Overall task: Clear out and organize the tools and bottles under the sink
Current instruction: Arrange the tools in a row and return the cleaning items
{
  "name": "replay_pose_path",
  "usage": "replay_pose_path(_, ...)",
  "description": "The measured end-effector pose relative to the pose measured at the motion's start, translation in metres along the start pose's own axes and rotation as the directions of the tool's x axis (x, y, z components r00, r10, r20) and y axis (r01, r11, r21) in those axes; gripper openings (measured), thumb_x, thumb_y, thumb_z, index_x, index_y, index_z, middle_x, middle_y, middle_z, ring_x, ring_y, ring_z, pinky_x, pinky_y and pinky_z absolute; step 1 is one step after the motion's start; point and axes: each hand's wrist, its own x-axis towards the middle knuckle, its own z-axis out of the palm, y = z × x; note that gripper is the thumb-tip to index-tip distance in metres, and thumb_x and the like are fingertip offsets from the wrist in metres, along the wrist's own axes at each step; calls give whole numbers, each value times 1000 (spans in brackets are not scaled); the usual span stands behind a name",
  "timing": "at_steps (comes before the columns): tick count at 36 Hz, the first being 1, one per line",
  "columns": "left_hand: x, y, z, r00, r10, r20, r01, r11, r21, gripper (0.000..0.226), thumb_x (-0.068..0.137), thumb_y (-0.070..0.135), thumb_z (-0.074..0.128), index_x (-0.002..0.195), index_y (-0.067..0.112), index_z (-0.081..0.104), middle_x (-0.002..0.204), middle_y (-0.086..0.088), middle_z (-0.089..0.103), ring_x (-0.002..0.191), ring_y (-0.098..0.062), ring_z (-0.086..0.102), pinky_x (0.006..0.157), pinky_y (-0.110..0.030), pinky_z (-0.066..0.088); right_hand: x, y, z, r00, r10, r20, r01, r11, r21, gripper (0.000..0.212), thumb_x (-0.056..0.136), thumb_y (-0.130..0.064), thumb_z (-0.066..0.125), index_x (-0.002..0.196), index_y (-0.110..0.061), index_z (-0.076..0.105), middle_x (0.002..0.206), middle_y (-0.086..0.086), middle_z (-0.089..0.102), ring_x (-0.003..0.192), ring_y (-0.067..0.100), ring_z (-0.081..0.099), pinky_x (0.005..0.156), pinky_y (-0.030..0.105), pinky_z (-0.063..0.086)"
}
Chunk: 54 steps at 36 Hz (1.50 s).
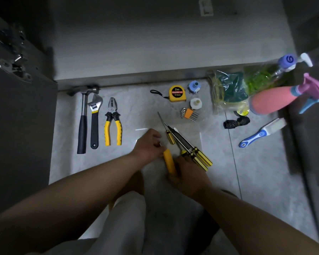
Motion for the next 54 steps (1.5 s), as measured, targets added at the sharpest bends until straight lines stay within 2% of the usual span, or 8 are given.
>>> replay_pose_path(5, -7, -1, -36, 970, -191, 150, 239, 865, -441, 39, 84, -10, 74, 120, -4, 59, 109, -28, 68, 82, -25, 75, 67, -26, 61, 6, -14, 7, 1000, -28, 13, 27, 999, 37, 37, 86, -46, 64, 115, -24, 58, 109, -1, 58, 98, 24, 63, 73, 28, 44)
replay_pose_path(11, 5, -5, -59, 989, -146, 22, 133, 810, -571, 29, 88, 7, 76, 114, 1, 64, 107, -23, 73, 96, -37, 74, 88, -46, 62, 26, -45, 1, 996, -63, -57, 69, 990, 124, 19, 85, -42, 64, 96, -28, 57, 91, -6, 56, 86, 18, 61, 70, 27, 43)
replay_pose_path(15, 19, -10, -80, 891, 63, -449, -92, 995, -43, 8, 94, 15, 65, 101, 12, 68, 95, -8, 71, 90, -22, 68, 85, -37, 58, 52, -76, -8, 995, -26, -96, 37, 993, 109, 20, 85, -42, 63, 87, -28, 49, 86, -5, 53, 79, 21, 57, 66, 28, 38)
replay_pose_path(19, 20, -29, -102, 807, 288, -516, -27, 890, 454, 36, 87, 25, 71, 122, 22, 62, 120, -8, 52, 111, -26, 54, 90, -40, 54, 80, -108, -14, 992, 22, -125, -15, 999, 49, 20, 83, -37, 65, 84, -25, 49, 79, -5, 49, 74, 19, 48, 65, 27, 34)
replay_pose_path(22, 13, -42, -108, 788, 374, -490, 33, 768, 640, 56, 81, 41, 76, 131, 30, 54, 122, -6, 46, 113, -28, 49, 82, -40, 53, 99, -129, -17, 989, 48, -141, -49, 999, -3, 20, 85, -40, 63, 92, -23, 56, 87, -2, 58, 83, 22, 60, 68, 30, 42)
replay_pose_path(30, 1, -59, -99, 845, 369, -388, -6, 731, 683, 85, 82, 43, 79, 152, 30, 33, 133, -2, 37, 119, -25, 49, 66, -38, 60, 128, -157, -12, 980, 114, -162, -111, 994, 25, 31, 87, -37, 66, 110, -17, 58, 109, 6, 64, 102, 29, 65, 86, 41, 55)
replay_pose_path(49, 4, -38, -105, 880, 263, -396, 79, 740, 668, 83, 89, 36, 72, 159, 22, 28, 142, -6, 36, 130, -27, 40, 74, -40, 56, 132, -149, -4, 986, 54, -159, -37, 994, 105, 41, 89, -37, 68, 117, -13, 50, 114, 11, 61, 107, 31, 61, 76, 31, 38)
replay_pose_path(54, 0, -37, -100, 823, 375, -426, 57, 692, 719, 71, 91, 33, 66, 153, 14, 39, 133, -13, 46, 117, -30, 48, 85, -43, 50, 107, -136, -9, 983, -15, -186, 43, 987, 152, 31, 92, -32, 61, 114, -13, 48, 111, 10, 58, 101, 33, 61, 77, 36, 46)
